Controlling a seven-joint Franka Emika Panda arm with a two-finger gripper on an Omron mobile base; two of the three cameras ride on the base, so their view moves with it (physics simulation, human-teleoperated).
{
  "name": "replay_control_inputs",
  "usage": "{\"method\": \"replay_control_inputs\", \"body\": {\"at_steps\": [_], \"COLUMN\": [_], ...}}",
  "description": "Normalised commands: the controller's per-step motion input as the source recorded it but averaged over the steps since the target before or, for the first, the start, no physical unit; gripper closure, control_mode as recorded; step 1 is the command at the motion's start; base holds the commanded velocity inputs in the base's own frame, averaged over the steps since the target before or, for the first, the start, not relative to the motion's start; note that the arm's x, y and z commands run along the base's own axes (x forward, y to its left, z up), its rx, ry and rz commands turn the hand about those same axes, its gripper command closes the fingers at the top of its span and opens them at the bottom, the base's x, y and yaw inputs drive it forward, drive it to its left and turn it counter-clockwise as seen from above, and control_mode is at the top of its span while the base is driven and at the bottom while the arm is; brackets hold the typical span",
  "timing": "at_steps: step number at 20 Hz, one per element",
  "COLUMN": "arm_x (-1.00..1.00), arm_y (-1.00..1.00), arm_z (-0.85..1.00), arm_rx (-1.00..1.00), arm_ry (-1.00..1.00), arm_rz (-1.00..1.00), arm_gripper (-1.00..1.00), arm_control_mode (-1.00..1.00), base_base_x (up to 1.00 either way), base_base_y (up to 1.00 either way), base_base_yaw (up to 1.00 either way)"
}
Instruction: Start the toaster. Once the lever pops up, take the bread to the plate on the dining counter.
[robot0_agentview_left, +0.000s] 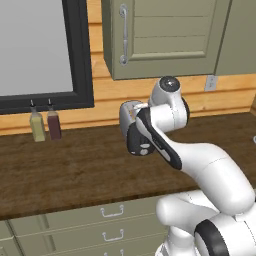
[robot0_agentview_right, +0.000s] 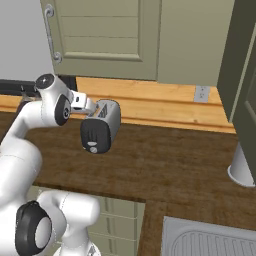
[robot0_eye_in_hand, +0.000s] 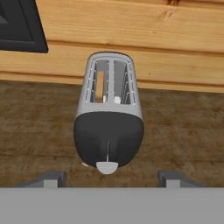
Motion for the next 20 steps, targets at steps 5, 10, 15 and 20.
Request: {"method": "replay_control_inputs", "body": {"at_steps": [5,10,15,20], "arm_x": [0.00,0.00,0.01,0.00], "arm_y": [0.00,0.01,0.08,0.07], "arm_z": [-0.06,-0.17,-0.02,0.00], "arm_rx": [0.00,0.00,0.00,0.00], "arm_ry": [-0.07,-0.10,-0.06,0.00], "arm_rz": [0.03,0.03,0.02,0.02], "arm_gripper": [-1.00,-1.00,-1.00,-1.00], "arm_control_mode": [-1.00,-1.00,-1.00,-1.00], "base_base_x": [0.00,0.00,0.00,0.00], "base_base_y": [0.00,0.00,0.00,0.00], "base_base_yaw": [0.00,0.00,0.00,0.00]}}
